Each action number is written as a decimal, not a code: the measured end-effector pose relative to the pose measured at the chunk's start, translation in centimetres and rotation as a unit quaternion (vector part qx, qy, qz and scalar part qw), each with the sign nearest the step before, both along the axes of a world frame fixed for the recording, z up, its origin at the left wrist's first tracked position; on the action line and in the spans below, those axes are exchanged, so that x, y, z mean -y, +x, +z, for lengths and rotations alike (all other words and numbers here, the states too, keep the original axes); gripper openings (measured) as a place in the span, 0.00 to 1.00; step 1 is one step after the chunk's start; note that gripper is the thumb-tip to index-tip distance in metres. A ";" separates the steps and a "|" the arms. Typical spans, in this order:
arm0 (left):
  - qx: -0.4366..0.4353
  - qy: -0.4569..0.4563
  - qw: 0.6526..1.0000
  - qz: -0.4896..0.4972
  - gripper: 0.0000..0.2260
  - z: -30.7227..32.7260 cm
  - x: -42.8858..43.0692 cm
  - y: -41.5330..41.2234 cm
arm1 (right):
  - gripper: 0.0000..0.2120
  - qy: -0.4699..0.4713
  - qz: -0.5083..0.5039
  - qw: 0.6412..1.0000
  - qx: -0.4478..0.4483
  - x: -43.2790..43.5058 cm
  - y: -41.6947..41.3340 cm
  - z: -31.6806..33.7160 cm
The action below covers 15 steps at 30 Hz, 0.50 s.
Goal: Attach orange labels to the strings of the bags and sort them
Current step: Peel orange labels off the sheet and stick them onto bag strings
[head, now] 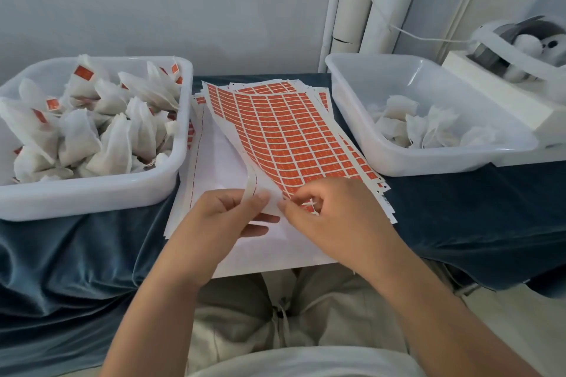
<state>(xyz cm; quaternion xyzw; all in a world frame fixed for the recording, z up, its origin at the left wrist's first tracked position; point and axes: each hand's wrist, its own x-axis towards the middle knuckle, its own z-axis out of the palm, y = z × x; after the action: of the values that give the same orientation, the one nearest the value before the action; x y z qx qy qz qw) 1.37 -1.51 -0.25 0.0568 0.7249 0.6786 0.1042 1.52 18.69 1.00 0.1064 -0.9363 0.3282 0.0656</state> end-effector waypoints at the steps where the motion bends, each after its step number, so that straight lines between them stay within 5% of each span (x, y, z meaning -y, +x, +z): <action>1: -0.003 -0.010 1.000 -0.006 0.12 0.1 0.1 0.0 | 0.15 0.010 -0.002 1.000 0.003 0.1 -0.1 -0.1; 6: -0.003 -0.039 0.999 -0.010 0.11 0.2 0.2 0.2 | 0.08 0.029 -0.004 0.999 0.013 0.2 -0.3 -0.3; 15: -0.006 -0.054 0.998 0.011 0.07 -0.4 0.1 -0.2 | 0.11 -0.050 0.028 0.996 0.065 -0.1 -0.5 0.0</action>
<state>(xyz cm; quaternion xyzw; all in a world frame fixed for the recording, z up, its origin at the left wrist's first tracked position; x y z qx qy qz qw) 1.13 -1.66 -0.65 0.0476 0.7617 0.6391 0.0950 1.05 18.75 0.98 0.1077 -0.9175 0.3828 0.0002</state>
